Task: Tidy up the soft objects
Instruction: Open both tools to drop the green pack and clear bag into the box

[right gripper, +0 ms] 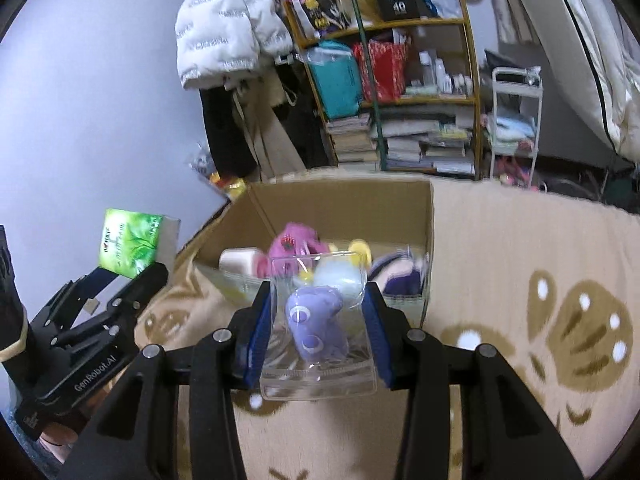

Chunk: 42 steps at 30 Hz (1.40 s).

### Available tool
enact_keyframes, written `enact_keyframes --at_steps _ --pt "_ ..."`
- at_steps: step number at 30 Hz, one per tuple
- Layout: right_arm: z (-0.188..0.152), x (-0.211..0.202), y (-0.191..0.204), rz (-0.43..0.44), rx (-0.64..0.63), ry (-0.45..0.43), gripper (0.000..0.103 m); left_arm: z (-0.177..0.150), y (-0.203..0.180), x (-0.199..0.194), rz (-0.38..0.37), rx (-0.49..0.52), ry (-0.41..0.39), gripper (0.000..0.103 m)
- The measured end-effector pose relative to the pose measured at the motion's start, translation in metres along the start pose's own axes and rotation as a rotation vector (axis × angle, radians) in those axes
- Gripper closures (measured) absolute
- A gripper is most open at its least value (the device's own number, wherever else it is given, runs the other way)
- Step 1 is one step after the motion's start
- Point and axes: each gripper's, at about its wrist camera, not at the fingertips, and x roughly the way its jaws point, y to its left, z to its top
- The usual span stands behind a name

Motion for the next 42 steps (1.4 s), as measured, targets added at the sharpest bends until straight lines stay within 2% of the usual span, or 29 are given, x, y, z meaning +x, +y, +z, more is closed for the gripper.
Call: enact_keyframes --at_steps 10,17,22,26,29,31,34,38,42 --pt "0.025 0.027 -0.001 -0.006 -0.028 -0.053 0.056 0.026 -0.013 0.047 0.002 0.055 0.01 0.031" --pt "0.026 0.049 -0.012 -0.05 -0.04 -0.043 0.055 0.02 -0.013 0.079 0.001 0.042 0.081 0.03" --pt "0.021 0.062 -0.03 -0.026 0.024 -0.015 0.055 0.02 -0.014 0.088 0.009 0.048 0.081 0.029" --pt "0.021 0.063 -0.03 -0.033 0.019 -0.018 0.054 0.016 -0.012 0.091 0.005 0.036 0.086 0.028" --pt "0.02 0.063 -0.029 -0.037 0.003 -0.021 0.054 0.014 -0.012 0.089 0.001 0.046 0.085 0.025" --pt "0.02 0.063 -0.03 -0.032 0.0 -0.017 0.052 0.017 -0.012 0.086 0.004 0.048 0.076 0.018" --pt "0.019 0.056 -0.027 -0.03 0.001 -0.037 0.042 0.018 -0.01 0.077 0.018 0.048 0.049 0.009" --pt "0.021 0.043 -0.024 -0.028 -0.003 -0.066 0.037 0.018 -0.007 0.065 0.023 0.046 0.036 0.007" --pt "0.021 0.029 -0.023 -0.03 0.001 -0.093 0.025 0.018 -0.001 0.051 0.033 0.037 0.022 0.006"
